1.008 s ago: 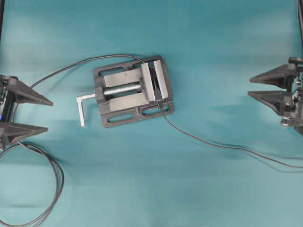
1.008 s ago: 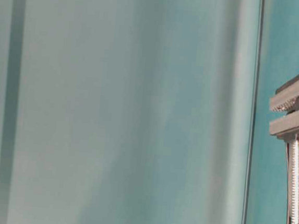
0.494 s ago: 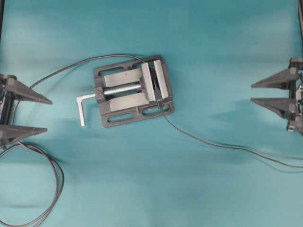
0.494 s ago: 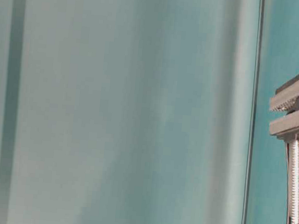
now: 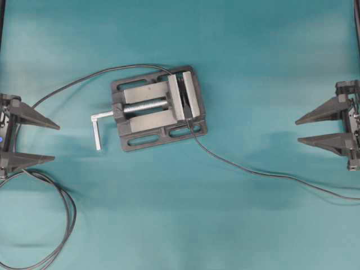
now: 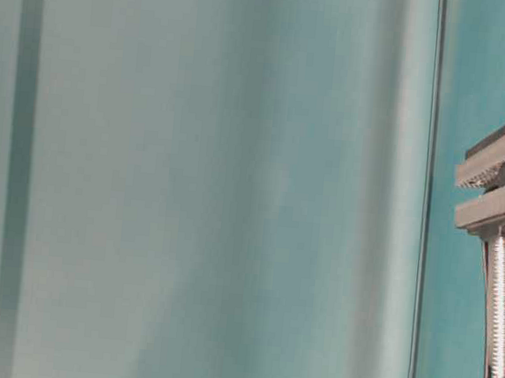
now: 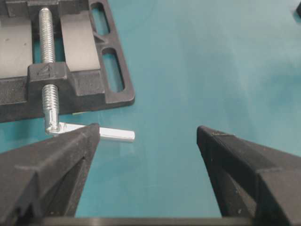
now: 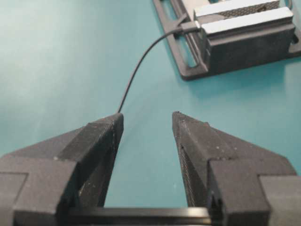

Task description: Insert the USB cable into the fixed female connector.

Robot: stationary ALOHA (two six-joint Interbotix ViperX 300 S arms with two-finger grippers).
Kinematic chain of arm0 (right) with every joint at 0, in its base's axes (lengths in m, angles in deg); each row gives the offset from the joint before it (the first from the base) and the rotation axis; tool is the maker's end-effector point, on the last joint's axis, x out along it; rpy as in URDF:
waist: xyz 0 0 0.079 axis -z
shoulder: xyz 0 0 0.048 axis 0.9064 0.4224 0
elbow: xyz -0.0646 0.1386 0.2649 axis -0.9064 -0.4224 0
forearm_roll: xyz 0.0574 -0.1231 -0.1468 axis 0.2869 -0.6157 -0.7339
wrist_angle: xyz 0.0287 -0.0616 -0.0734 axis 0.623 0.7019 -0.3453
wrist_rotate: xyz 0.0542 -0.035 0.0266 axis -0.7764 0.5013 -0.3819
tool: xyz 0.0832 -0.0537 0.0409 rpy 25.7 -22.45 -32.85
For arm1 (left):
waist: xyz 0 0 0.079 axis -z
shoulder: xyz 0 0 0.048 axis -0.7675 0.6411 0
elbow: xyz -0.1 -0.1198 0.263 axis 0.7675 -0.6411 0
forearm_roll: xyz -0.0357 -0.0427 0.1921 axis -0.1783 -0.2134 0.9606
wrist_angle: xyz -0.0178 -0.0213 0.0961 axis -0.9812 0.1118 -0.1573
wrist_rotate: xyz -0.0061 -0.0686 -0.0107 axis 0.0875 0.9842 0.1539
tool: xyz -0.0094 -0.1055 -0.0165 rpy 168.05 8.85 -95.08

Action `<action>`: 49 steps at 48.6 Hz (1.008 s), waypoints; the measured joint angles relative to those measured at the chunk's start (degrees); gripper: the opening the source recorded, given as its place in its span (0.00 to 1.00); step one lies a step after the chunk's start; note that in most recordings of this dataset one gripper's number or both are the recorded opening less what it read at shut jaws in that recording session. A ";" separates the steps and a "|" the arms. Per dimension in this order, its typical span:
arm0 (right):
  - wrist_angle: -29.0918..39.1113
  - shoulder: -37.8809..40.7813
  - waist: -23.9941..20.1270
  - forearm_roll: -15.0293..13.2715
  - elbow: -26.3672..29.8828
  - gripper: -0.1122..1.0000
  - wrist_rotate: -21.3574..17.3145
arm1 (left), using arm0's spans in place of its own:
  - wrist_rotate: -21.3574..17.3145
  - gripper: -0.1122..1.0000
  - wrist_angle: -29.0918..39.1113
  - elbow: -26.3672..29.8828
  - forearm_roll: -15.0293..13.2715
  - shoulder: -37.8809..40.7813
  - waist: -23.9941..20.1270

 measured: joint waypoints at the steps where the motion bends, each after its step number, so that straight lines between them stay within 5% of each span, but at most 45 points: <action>1: 0.09 0.00 0.09 0.00 0.00 0.57 0.00 | 0.00 1.00 0.09 0.00 0.00 0.00 -0.09; 26: 22.50 0.00 0.00 -0.09 -0.44 0.57 -0.44 | 0.00 1.00 0.09 0.00 0.00 0.00 -0.09; 49: 24.08 0.00 0.00 -0.18 -0.09 0.57 -0.44 | 0.00 1.00 0.09 0.00 0.00 0.00 -0.09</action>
